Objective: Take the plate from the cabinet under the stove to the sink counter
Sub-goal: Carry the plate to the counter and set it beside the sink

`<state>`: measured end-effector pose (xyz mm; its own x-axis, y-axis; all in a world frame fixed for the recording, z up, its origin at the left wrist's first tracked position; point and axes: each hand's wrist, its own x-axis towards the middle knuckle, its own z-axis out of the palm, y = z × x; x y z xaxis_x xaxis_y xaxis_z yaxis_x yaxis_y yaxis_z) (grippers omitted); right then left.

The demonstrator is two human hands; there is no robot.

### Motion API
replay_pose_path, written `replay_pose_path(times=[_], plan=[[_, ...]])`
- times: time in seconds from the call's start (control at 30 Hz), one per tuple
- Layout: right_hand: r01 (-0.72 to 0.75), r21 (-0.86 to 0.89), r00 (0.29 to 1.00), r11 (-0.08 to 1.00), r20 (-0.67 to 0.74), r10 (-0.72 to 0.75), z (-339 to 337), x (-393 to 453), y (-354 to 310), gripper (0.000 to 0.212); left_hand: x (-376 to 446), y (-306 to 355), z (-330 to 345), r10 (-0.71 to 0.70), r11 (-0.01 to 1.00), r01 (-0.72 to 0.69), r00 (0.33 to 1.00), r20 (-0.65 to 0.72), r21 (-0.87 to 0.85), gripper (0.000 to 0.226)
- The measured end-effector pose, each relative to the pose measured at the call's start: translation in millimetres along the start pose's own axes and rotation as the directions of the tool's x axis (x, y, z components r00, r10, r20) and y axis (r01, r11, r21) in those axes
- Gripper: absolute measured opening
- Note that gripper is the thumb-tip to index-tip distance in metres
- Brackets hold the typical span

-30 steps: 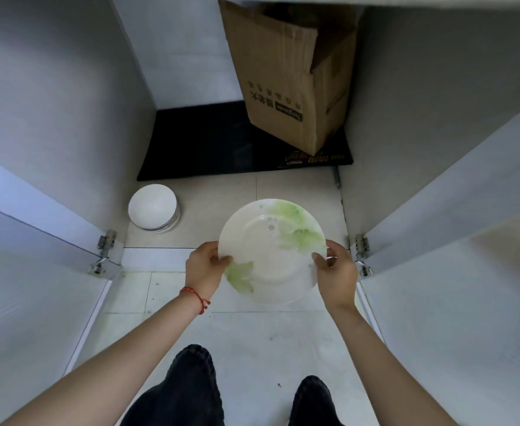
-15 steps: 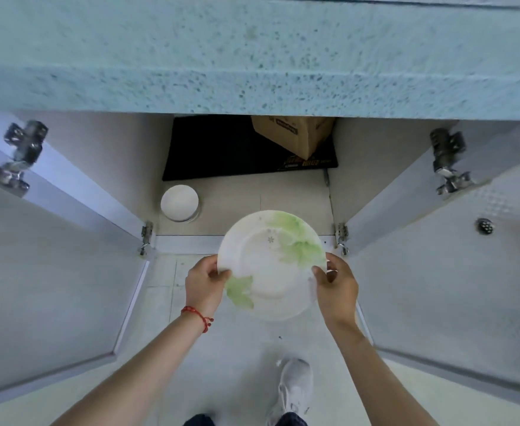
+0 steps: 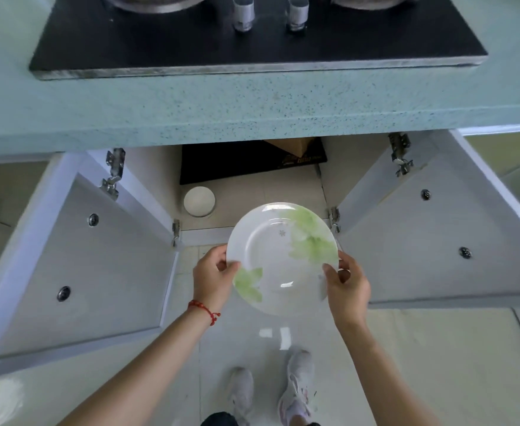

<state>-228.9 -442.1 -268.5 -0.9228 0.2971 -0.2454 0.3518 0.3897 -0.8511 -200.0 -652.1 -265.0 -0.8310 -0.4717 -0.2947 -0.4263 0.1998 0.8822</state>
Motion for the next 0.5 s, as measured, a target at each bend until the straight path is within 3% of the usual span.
replay_pose_path(times=[0.5], plan=[[-0.029,0.049,0.992,0.998,-0.124,0.035,-123,-72,-60,0.025,-102,113,-6,0.052,0.998,-0.049,0.997,0.063,-0.042,0.028]])
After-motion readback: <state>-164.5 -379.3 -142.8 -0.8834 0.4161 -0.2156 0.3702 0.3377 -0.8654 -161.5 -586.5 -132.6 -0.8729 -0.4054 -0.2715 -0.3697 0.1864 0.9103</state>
